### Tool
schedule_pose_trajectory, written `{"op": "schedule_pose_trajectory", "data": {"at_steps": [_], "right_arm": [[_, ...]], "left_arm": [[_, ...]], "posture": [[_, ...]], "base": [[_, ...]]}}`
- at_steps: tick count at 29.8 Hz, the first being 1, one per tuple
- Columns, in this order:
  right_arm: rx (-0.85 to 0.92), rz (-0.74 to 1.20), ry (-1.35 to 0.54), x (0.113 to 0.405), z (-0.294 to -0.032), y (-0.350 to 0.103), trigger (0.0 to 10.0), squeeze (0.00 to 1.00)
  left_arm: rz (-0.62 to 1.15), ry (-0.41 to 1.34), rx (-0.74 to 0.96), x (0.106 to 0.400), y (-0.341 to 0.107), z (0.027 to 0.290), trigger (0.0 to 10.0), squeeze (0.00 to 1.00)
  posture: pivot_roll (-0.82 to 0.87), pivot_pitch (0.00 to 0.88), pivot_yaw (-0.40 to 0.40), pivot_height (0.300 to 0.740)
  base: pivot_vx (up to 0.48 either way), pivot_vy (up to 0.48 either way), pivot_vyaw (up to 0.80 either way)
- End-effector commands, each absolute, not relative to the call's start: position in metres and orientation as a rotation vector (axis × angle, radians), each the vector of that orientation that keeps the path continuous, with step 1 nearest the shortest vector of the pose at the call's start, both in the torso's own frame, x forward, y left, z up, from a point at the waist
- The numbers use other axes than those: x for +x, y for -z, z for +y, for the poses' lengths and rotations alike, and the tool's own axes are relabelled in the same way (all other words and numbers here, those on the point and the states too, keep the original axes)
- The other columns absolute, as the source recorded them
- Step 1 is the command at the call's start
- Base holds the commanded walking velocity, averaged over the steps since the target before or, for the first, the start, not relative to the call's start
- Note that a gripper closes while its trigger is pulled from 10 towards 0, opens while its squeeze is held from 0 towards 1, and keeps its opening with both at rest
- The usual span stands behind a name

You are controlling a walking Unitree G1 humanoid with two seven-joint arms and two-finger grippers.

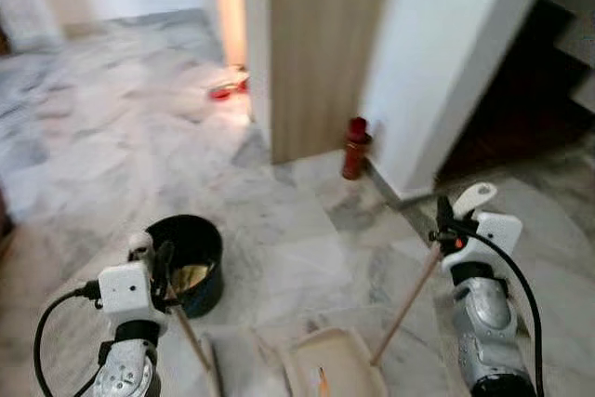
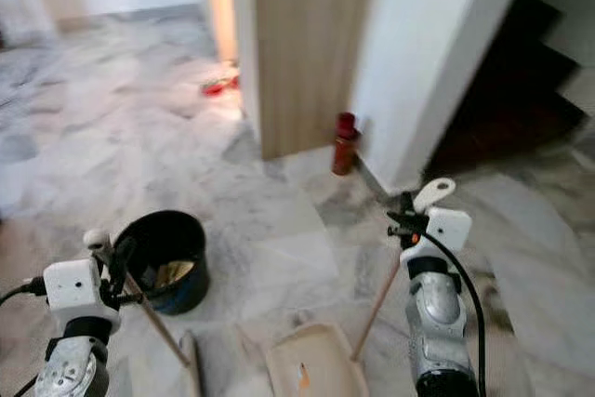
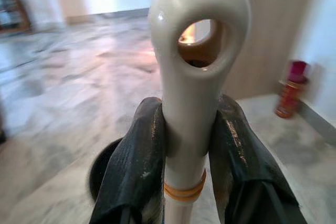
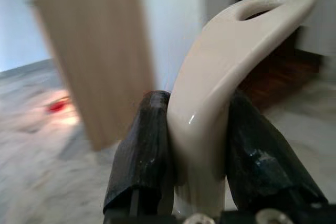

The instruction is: Sweep floor

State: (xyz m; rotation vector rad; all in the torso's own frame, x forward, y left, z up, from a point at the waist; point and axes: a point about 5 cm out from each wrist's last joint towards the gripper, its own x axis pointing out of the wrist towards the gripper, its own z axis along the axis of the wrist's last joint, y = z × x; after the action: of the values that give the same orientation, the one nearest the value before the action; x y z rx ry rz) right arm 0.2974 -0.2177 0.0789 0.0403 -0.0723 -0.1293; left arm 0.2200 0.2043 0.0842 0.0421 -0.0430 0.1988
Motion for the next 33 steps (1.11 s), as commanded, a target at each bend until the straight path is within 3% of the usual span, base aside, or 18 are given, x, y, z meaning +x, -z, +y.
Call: {"op": "schedule_pose_trajectory", "data": {"at_steps": [1,33], "right_arm": [[0.031,-0.077,0.158,0.297,-0.226,-0.080,10.0,0.00],[-0.093,-0.089,0.236,0.291,-0.247,-0.083,10.0,0.00]], "left_arm": [[-0.054,-0.183,0.026,0.224,-0.087,0.199,10.0,0.00],[-0.038,-0.147,0.011,0.225,-0.082,0.196,10.0,0.00]], "posture": [[0.03,0.053,-0.015,0.740],[0.01,0.052,-0.015,0.740]], "base": [[0.000,0.000,-0.80],[0.000,0.000,-0.80]]}}
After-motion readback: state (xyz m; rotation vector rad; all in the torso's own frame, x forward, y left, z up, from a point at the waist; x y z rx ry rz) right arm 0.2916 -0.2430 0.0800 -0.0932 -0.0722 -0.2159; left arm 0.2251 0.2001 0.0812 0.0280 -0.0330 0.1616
